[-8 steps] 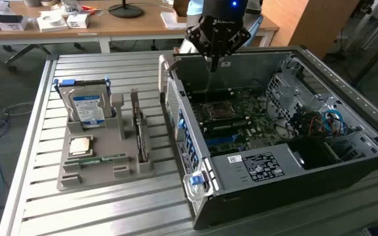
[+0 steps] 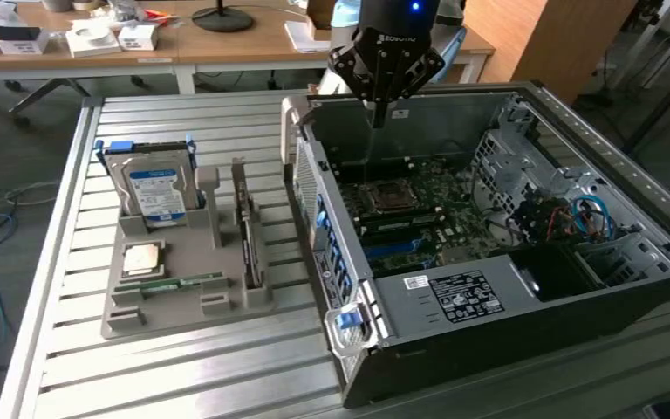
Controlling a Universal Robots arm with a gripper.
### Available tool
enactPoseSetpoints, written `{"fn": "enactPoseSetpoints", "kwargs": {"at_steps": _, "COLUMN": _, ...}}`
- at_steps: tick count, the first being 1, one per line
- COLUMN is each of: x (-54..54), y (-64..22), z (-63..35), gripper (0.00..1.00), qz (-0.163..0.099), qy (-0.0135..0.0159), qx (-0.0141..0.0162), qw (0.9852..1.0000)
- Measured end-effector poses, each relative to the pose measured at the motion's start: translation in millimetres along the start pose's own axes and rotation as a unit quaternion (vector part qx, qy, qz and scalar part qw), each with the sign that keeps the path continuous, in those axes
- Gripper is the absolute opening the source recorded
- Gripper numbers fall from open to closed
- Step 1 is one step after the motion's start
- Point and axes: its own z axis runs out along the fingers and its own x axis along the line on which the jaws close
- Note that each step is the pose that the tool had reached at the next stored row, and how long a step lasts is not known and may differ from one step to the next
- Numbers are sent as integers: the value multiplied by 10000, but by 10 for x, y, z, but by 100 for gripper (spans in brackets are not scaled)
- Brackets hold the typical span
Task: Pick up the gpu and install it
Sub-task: 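Reach for the gpu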
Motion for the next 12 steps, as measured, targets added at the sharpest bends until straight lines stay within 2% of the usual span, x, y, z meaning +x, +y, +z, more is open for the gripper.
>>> {"fn": "enactPoseSetpoints", "kwargs": {"at_steps": 6, "x": 21, "y": -2, "z": 0, "gripper": 11, "qz": 0, "qy": 0, "qx": 0, "qw": 10000}}
{"fn": "enactPoseSetpoints", "kwargs": {"at_steps": 12, "x": 98, "y": -5, "z": -1, "gripper": 11, "qz": 0, "qy": 0, "qx": 0, "qw": 10000}}
